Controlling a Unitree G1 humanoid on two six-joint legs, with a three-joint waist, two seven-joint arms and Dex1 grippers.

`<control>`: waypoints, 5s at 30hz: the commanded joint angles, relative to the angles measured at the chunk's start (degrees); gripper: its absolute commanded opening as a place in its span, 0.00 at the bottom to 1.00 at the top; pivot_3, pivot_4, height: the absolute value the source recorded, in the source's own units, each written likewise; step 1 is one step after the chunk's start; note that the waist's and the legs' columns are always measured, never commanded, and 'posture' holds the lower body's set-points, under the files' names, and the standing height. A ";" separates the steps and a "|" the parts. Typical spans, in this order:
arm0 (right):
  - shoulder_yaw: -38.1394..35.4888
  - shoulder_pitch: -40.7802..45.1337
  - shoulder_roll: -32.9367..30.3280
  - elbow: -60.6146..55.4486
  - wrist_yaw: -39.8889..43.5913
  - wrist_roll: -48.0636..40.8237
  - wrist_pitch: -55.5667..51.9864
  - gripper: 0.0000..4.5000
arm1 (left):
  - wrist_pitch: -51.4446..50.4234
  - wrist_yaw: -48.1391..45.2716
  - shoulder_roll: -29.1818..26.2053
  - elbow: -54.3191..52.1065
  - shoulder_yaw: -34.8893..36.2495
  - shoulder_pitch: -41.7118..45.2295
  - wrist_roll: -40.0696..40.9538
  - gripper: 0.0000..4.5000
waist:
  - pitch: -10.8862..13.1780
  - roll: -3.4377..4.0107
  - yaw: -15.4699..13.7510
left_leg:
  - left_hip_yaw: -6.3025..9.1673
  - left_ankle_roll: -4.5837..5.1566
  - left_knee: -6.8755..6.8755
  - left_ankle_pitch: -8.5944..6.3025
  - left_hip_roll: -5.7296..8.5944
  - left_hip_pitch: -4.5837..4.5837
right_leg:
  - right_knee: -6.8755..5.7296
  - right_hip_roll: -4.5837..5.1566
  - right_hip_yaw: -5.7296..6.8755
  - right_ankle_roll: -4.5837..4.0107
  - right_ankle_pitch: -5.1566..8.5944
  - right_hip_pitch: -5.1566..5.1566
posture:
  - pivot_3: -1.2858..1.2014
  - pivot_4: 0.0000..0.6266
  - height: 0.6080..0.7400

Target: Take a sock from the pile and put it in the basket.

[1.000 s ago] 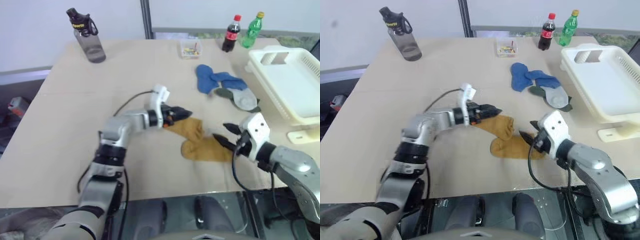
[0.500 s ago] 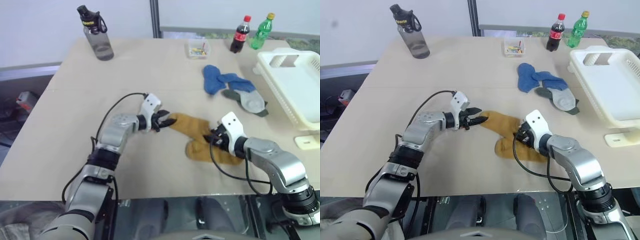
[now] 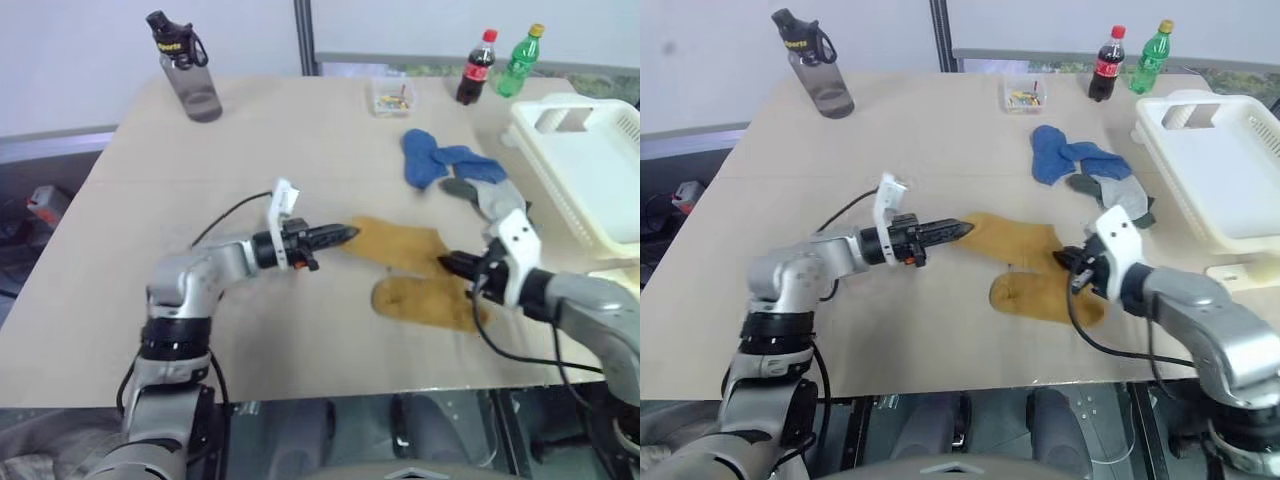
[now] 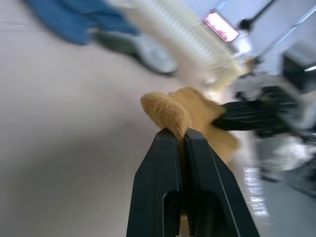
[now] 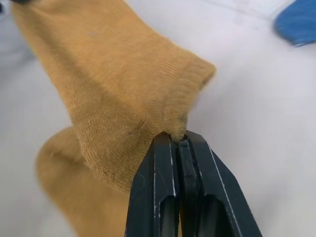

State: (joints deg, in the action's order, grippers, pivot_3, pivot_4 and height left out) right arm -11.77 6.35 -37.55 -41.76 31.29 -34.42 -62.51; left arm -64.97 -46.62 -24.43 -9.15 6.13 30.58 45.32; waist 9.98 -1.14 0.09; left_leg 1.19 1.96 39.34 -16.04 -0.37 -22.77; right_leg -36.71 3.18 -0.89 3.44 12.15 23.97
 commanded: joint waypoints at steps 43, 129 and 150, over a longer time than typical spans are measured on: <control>-1.19 -15.19 -5.94 -4.17 3.39 9.20 21.99 0.42 | 3.97 -5.74 -6.74 1.85 -11.69 -1.27 -4.26 0.77 | 0.01 -0.01 0.59 | -0.56 0.00 -0.05 0.00 0.01 0.65 | -0.03 -0.19 -0.47 0.13 0.15 -0.33 | 0.52 0.24 1.00; 13.45 -20.13 -2.85 1.38 5.61 24.34 33.26 0.01 | -27.52 13.42 13.53 32.92 -10.52 16.41 24.72 0.77 | -0.07 -0.11 0.34 | -0.54 0.00 -0.09 0.00 0.12 0.65 | -0.02 -0.09 -0.52 0.02 0.04 -0.35 | 0.52 0.24 1.00; 15.55 -18.18 -2.86 -2.92 1.89 31.21 31.52 0.01 | -25.18 6.72 19.81 39.10 -4.24 20.64 13.04 0.77 | -0.06 -0.13 0.49 | -0.53 0.00 -0.10 0.00 0.14 0.61 | 0.01 -0.10 -0.50 0.03 0.05 -0.33 | 0.52 0.24 1.00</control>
State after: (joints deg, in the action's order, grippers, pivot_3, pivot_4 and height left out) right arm 2.47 -12.30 -40.56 -44.51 33.27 -3.89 -32.01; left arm -90.73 -38.76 -5.22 30.02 0.69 50.40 58.57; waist 9.93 -1.28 0.57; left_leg 0.66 1.96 39.25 -16.04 -0.23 -22.15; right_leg -36.70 3.09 -1.39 3.47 12.19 23.64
